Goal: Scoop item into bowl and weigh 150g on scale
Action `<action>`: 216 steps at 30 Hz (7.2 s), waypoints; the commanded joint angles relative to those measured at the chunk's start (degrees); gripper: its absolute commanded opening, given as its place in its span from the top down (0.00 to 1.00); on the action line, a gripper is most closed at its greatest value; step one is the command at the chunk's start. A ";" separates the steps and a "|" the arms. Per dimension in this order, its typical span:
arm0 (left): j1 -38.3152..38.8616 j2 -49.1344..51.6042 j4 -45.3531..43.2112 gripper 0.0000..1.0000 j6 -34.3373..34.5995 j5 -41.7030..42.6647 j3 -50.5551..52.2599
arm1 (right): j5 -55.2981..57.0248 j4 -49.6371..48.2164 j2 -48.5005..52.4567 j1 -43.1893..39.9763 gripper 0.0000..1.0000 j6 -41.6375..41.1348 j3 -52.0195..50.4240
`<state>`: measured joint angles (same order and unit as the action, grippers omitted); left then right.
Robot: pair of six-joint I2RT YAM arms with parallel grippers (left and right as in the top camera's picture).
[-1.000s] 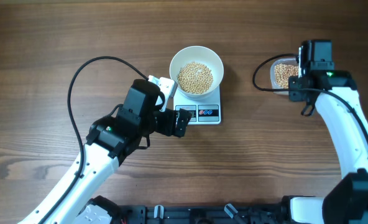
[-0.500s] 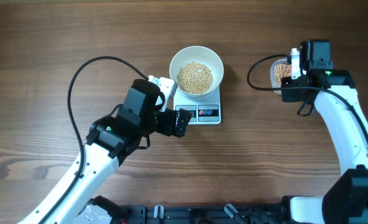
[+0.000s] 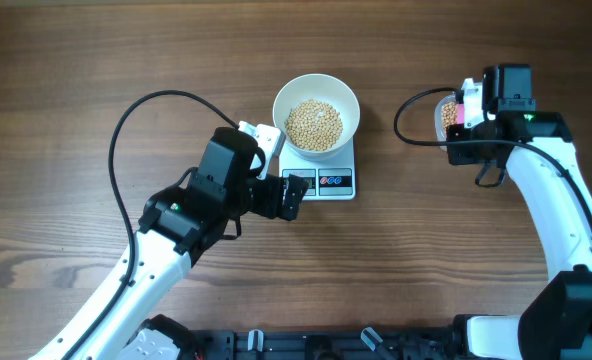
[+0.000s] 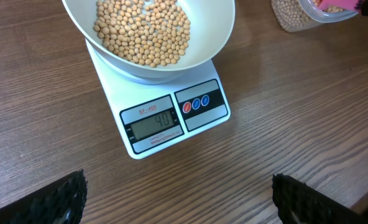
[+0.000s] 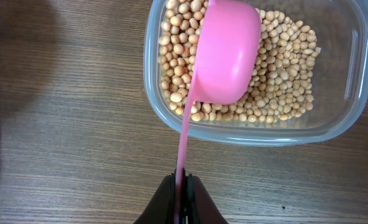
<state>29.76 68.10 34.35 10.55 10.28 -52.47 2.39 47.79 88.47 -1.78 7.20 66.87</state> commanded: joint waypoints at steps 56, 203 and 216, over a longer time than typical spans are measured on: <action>0.24 0.28 0.00 0.00 -1.09 -0.76 0.07 | -50.23 2.62 4.98 -32.85 0.96 0.11 0.13; 0.24 0.28 0.00 0.00 -1.09 -0.76 0.07 | -0.59 -0.79 -13.33 -11.93 0.96 3.45 0.13; 0.24 0.28 0.00 0.00 -1.09 -0.76 0.07 | 8.61 -0.61 -4.28 -5.90 0.96 7.23 0.13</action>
<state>29.76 68.10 34.35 10.55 10.28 -52.47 5.08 47.35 82.06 -10.20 12.99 66.89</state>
